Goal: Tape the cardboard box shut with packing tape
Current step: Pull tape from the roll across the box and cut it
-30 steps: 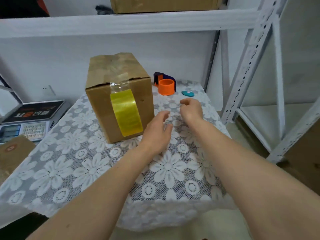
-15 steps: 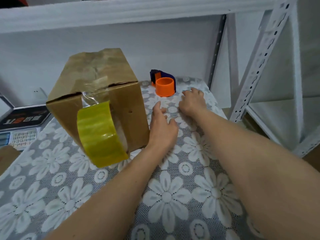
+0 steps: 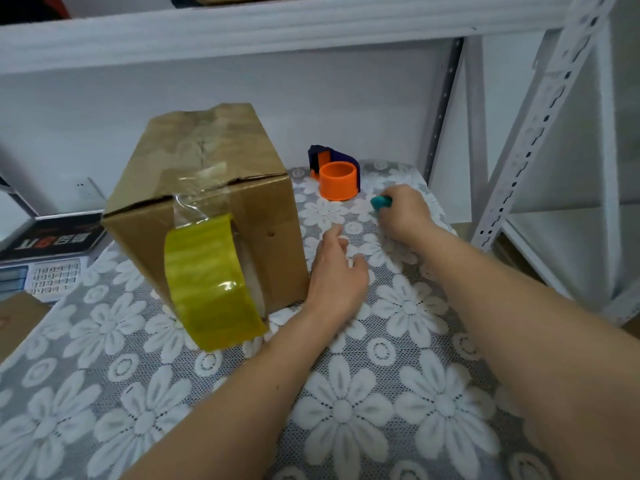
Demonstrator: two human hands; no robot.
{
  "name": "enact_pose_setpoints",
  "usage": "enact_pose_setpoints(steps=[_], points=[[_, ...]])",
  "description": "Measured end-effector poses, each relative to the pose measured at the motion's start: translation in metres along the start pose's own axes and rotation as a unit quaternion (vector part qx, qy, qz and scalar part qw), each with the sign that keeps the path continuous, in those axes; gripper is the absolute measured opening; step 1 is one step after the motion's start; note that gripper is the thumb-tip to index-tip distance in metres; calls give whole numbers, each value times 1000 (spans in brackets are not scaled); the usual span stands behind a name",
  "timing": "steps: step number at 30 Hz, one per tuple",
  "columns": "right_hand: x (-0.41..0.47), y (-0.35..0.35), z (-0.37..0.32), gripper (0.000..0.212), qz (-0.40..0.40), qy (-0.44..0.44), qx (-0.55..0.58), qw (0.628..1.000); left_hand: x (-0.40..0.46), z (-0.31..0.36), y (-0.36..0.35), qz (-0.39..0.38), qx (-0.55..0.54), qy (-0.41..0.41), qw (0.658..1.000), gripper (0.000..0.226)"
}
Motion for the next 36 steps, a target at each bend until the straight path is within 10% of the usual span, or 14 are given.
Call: enact_pose_setpoints(steps=[4, 11, 17, 22, 30, 36], points=[[-58, 15, -22, 11, -122, -40, 387, 913, -27, 1, 1, -28, 3, -4, 1000, 55], [-143, 8, -57, 14, -165, -32, 411, 896, -87, 9, 15, -55, -72, 15, 996, 44], [-194, -7, -70, 34, -234, -66, 666, 705, -136, -2, 35, -42, -140, 42, 988, 39], [-221, -14, -89, 20, -169, -48, 743, 646, -161, -24, 62, -18, -160, 77, 984, 26], [-234, -8, -122, 29, -148, 31, 712, 685, -175, -8, 120, 221, -320, -21, 921, 19], [-231, -3, -136, 24, -87, 85, 626, 770, -163, 33, 128, 7, -398, -32, 917, 40]])
Point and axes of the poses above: each hand's wrist, its own x-axis towards the middle knuckle, its own y-axis out of the back of the hand, z = x × y, the point moved 1 cm from there along x, towards the middle knuckle, and after that the axes turned 13 degrees about -z, right-handed, at the moved point
